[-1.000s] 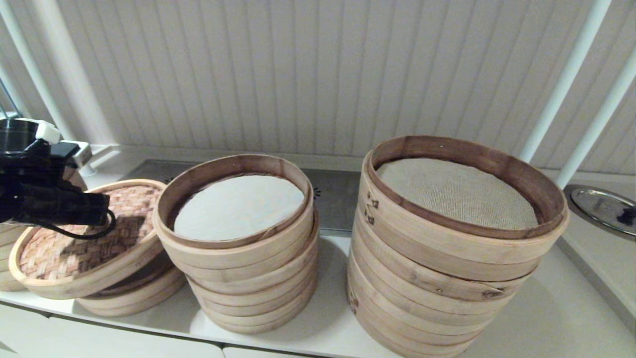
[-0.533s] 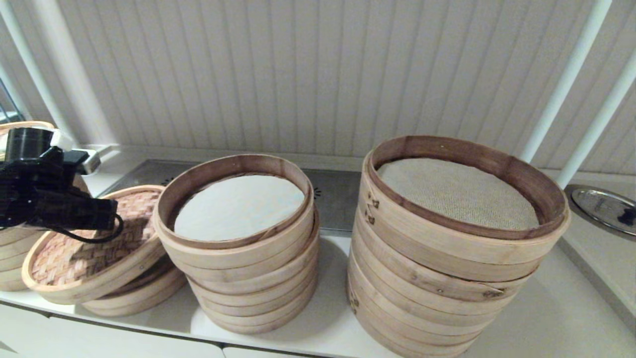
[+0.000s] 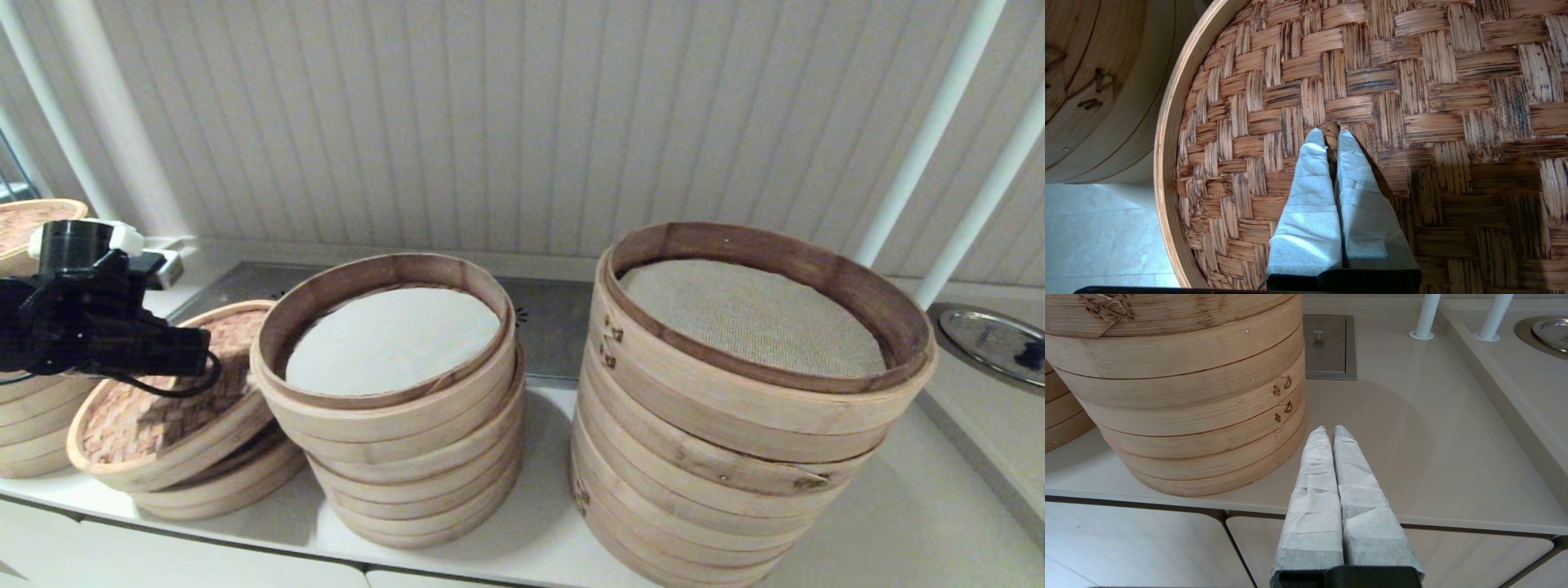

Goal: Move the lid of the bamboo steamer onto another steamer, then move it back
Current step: Put the steamer

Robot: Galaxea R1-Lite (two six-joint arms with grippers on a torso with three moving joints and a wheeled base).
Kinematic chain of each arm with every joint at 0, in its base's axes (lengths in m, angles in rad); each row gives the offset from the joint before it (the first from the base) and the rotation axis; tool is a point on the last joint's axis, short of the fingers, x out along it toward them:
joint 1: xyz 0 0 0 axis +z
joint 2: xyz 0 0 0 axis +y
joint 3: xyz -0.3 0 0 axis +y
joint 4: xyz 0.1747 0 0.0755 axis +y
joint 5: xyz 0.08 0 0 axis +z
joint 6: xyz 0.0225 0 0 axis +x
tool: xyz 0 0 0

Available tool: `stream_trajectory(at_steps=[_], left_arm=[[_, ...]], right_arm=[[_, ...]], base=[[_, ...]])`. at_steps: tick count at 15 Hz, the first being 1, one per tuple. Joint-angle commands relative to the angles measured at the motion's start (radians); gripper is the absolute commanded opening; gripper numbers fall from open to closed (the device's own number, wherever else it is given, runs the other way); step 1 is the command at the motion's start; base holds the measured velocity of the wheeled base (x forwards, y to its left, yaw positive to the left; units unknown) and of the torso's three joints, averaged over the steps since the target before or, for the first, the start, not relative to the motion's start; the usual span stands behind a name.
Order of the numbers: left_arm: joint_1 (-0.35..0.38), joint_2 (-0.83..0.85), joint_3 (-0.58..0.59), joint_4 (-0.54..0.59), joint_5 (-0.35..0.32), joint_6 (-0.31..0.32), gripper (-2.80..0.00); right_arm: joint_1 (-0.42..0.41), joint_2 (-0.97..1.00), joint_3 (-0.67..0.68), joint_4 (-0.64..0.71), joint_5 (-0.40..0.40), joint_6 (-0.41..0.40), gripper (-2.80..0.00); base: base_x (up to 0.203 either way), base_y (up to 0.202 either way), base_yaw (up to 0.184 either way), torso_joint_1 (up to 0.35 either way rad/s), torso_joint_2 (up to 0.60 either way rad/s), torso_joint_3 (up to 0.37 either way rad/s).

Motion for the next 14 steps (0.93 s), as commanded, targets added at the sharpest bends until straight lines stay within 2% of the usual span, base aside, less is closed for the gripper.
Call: stream_trajectory(at_steps=[1, 14], left_arm=[[0.001, 0.016, -0.008, -0.001, 0.000, 0.003, -2.80], [0.021, 0.016, -0.007, -0.001, 0.002, 0.011, -2.80]], right_arm=[[0.000, 0.000, 0.002, 0.000, 0.000, 0.000, -2.80], [0.000, 0.000, 0.002, 0.000, 0.000, 0.000, -2.80]], base=[[0.000, 0.000, 0.000, 0.000, 0.00, 0.000], [0.000, 0.000, 0.000, 0.000, 0.00, 0.000]])
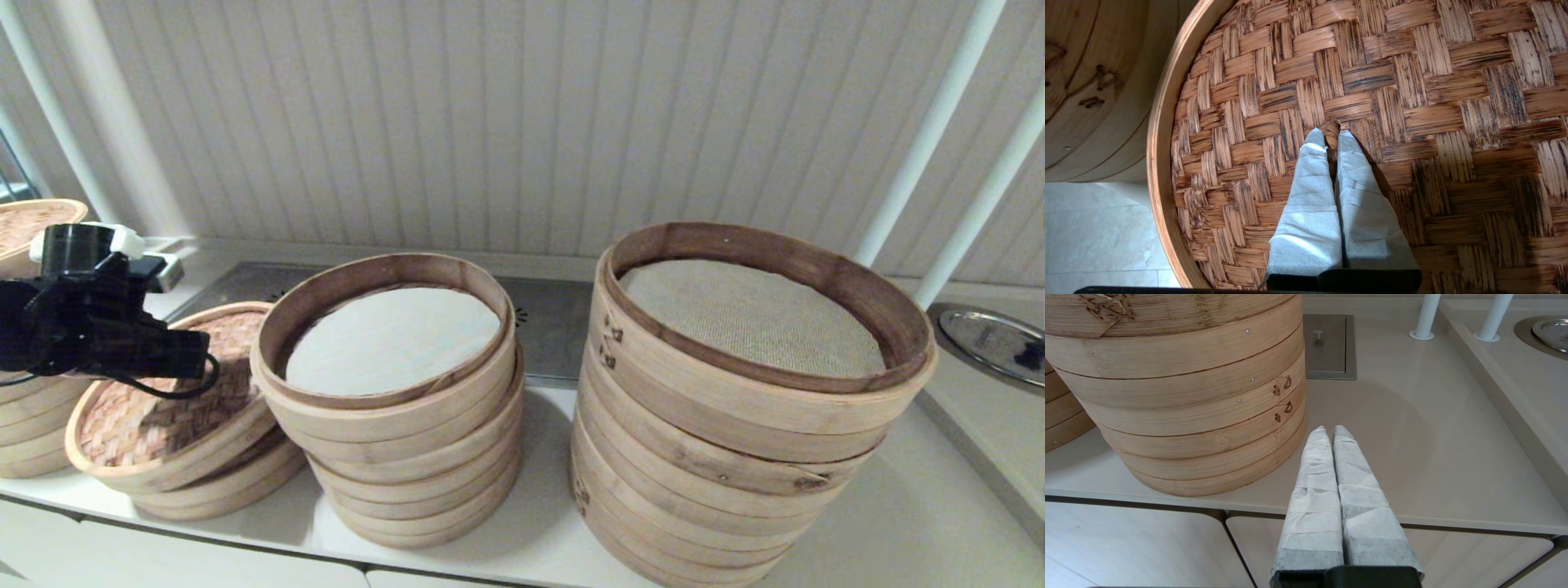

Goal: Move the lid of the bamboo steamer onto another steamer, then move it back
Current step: Put the steamer

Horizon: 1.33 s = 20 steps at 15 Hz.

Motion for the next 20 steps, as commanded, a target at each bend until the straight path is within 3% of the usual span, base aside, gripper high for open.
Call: stream_trajectory(at_steps=[1, 16, 20], left_arm=[[0.004, 0.007, -0.002, -0.001, 0.003, 0.001, -2.80], [0.002, 0.083, -0.035, -0.005, 0.007, -0.002, -2.80], [0.000, 0.082, -0.025, -0.086, 0.015, 0.038, -2.80]], right_arm=[[0.001, 0.000, 0.002, -0.001, 0.000, 0.000, -2.80], [0.001, 0.001, 0.002, -0.001, 0.000, 0.000, -2.80], [0.000, 0.000, 0.002, -0.001, 0.000, 0.000, -2.80]], base=[[0.000, 0.000, 0.000, 0.000, 0.00, 0.000], [0.000, 0.000, 0.000, 0.000, 0.00, 0.000], [0.000, 0.000, 0.000, 0.000, 0.00, 0.000]])
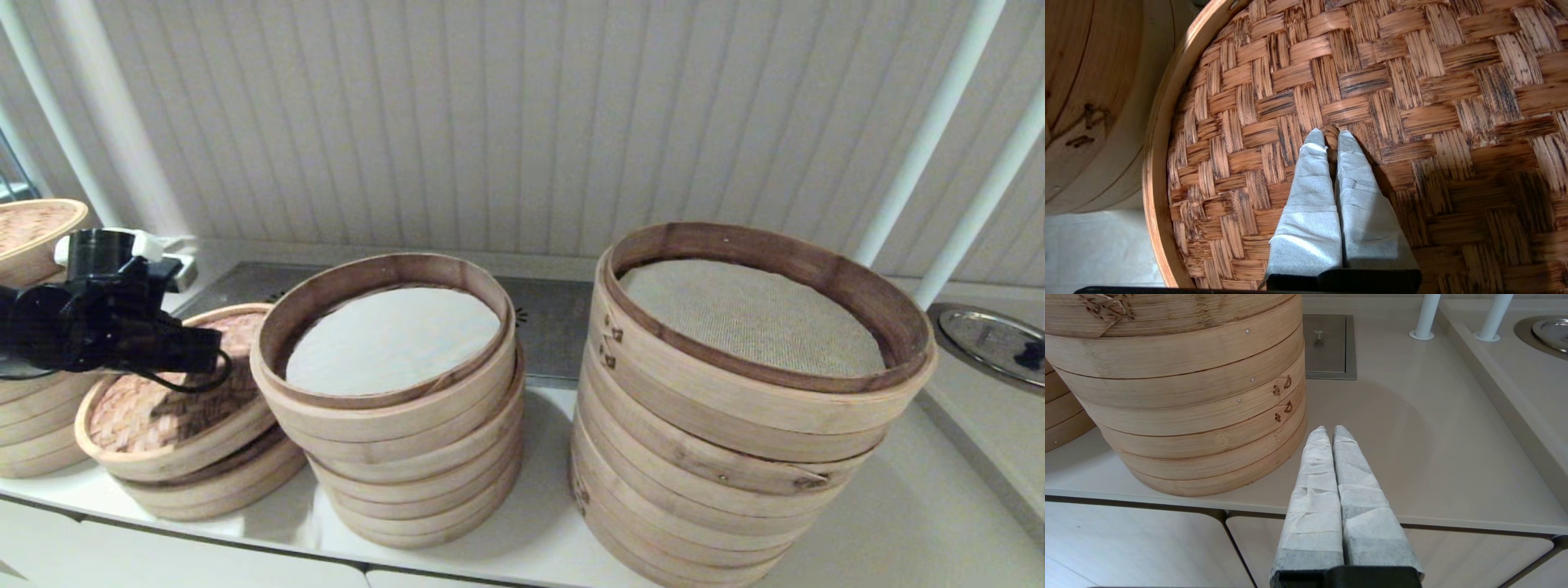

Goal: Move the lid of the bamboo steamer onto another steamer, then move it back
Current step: Put the steamer

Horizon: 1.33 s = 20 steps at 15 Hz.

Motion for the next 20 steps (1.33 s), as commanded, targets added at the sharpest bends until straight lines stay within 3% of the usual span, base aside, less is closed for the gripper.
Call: stream_trajectory(at_steps=[1, 8, 20], left_arm=[[-0.006, 0.000, 0.001, -0.006, 0.003, 0.012, -2.80], [-0.049, 0.005, 0.020, 0.002, 0.038, 0.036, -2.80], [-0.041, 0.030, 0.063, -0.007, 0.030, 0.023, -2.80]], right_arm=[[0.000, 0.000, 0.002, 0.001, 0.000, 0.000, -2.80], [0.001, 0.000, 0.002, -0.001, 0.000, 0.000, -2.80], [0.000, 0.000, 0.003, 0.000, 0.000, 0.000, -2.80]], base=[[0.000, 0.000, 0.000, 0.000, 0.00, 0.000], [0.000, 0.000, 0.000, 0.000, 0.00, 0.000], [0.000, 0.000, 0.000, 0.000, 0.00, 0.000]])
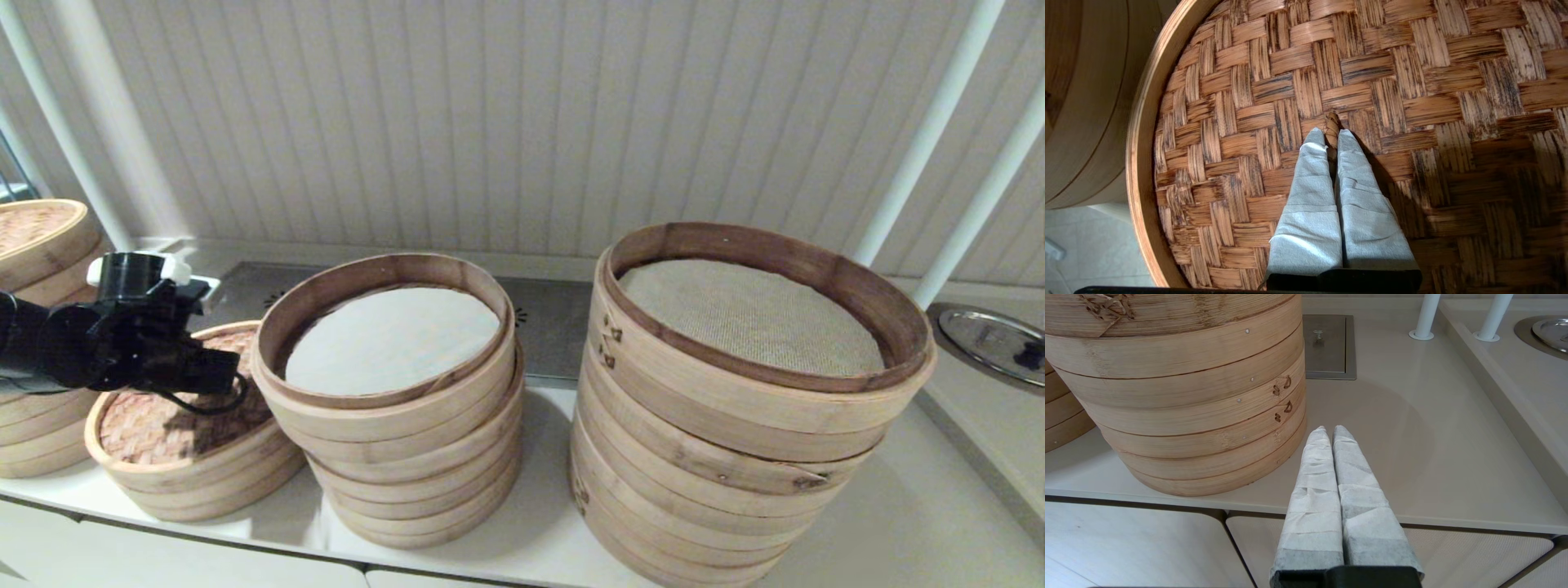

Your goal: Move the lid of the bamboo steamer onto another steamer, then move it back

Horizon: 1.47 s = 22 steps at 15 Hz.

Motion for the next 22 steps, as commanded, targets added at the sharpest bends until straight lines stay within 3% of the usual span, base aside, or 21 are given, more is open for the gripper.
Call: stream_trajectory(at_steps=[1, 9, 10, 16, 22], left_arm=[[0.010, 0.006, 0.000, 0.001, 0.001, -0.001, -2.80], [0.016, 0.013, 0.012, 0.001, -0.007, -0.013, -2.80], [0.016, 0.013, 0.013, 0.001, -0.007, -0.013, 0.00], [0.016, -0.065, 0.012, -0.014, -0.016, -0.019, 0.00], [0.029, -0.375, 0.021, -0.010, -0.078, -0.030, 0.00]], right_arm=[[-0.001, 0.000, 0.002, -0.001, 0.000, 0.000, -2.80], [0.000, 0.000, 0.003, -0.001, 0.000, 0.000, -2.80], [0.001, 0.000, 0.002, 0.000, 0.000, 0.000, -2.80], [0.001, 0.000, 0.002, -0.001, 0.000, 0.000, -2.80], [0.000, 0.001, 0.002, -0.001, 0.000, 0.000, -2.80]], base=[[0.000, 0.000, 0.000, 0.000, 0.00, 0.000], [0.000, 0.000, 0.000, 0.000, 0.00, 0.000], [0.000, 0.000, 0.000, 0.000, 0.00, 0.000], [0.000, 0.000, 0.000, 0.000, 0.00, 0.000], [0.000, 0.000, 0.000, 0.000, 0.00, 0.000]])
